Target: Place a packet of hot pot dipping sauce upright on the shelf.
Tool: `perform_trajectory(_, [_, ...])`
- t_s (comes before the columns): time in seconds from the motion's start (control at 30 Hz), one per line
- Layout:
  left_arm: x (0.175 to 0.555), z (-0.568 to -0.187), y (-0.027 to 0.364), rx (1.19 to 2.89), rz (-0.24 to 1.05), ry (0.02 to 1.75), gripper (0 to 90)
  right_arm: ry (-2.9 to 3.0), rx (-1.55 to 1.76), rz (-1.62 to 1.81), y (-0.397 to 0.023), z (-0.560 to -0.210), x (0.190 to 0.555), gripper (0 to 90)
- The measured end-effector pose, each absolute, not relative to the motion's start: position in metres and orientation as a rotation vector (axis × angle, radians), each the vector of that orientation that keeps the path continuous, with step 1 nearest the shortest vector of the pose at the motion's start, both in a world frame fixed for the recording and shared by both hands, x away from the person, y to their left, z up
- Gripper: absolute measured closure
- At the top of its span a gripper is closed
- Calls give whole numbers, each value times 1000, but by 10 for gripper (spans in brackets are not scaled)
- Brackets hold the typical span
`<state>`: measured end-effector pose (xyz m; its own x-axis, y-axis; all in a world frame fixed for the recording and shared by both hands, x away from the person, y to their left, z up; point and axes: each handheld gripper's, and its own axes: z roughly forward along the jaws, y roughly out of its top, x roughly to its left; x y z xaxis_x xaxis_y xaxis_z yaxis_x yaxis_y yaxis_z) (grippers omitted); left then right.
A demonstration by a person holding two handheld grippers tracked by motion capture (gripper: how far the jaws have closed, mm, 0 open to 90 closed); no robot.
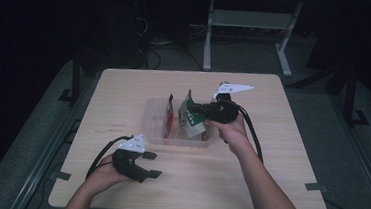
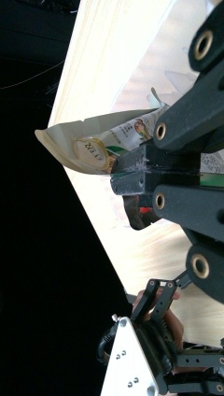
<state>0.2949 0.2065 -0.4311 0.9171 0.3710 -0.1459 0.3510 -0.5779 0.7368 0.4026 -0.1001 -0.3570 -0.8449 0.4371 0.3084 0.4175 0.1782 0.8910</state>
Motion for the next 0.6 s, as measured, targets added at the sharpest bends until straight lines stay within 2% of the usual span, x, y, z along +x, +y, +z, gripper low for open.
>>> perform_trajectory(0.5, [295,-432,205,2238,34,510,308,2390,826,1762,-115,-345,391,695])
perform_trajectory(0.6, [295,-431,206,2237,35,512,304,2401,801,1725,-116,-342,387,633])
